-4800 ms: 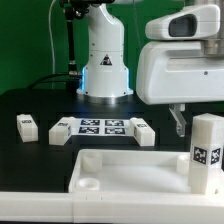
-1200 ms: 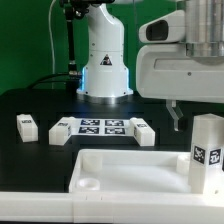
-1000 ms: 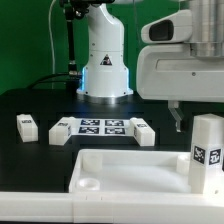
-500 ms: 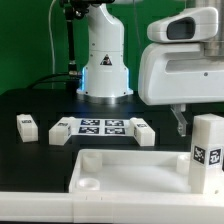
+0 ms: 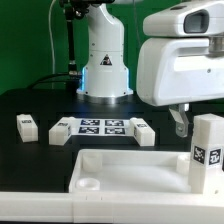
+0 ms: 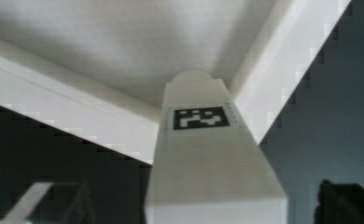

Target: Assemble desk

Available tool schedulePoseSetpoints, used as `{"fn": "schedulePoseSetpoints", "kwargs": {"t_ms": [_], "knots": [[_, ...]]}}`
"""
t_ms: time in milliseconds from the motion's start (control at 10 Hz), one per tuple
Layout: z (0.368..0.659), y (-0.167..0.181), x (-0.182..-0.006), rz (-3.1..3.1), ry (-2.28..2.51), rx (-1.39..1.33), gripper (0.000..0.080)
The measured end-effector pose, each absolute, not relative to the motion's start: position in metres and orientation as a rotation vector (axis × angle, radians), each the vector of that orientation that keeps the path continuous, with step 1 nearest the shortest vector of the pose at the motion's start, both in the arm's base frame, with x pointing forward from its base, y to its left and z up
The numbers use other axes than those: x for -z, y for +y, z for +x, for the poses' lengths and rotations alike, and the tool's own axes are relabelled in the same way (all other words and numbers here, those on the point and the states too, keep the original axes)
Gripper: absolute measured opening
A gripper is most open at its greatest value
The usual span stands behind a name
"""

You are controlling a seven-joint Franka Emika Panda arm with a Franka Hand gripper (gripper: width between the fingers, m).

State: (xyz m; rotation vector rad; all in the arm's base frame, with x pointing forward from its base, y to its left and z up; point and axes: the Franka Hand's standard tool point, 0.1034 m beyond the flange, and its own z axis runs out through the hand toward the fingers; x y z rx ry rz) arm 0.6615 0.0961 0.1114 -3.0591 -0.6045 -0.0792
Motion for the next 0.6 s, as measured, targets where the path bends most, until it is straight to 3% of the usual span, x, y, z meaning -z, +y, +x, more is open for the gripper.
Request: {"fn": "schedulePoseSetpoints", "kwargs": {"t_ms": [100,200,300,600], "knots": [[0.6614,0.096,-0.1111,-3.059,-0.605,0.079,0.0553],[0.6614,0.0959,-0.111,-3.059,-0.604,0.078,0.0371],[0.6614,0.0959,-0.1109,-3.059,-0.603,0.078,0.0288],[0.6613,0.0962,-0.1109,-3.073,-0.51,0.077,0.0288]]}}
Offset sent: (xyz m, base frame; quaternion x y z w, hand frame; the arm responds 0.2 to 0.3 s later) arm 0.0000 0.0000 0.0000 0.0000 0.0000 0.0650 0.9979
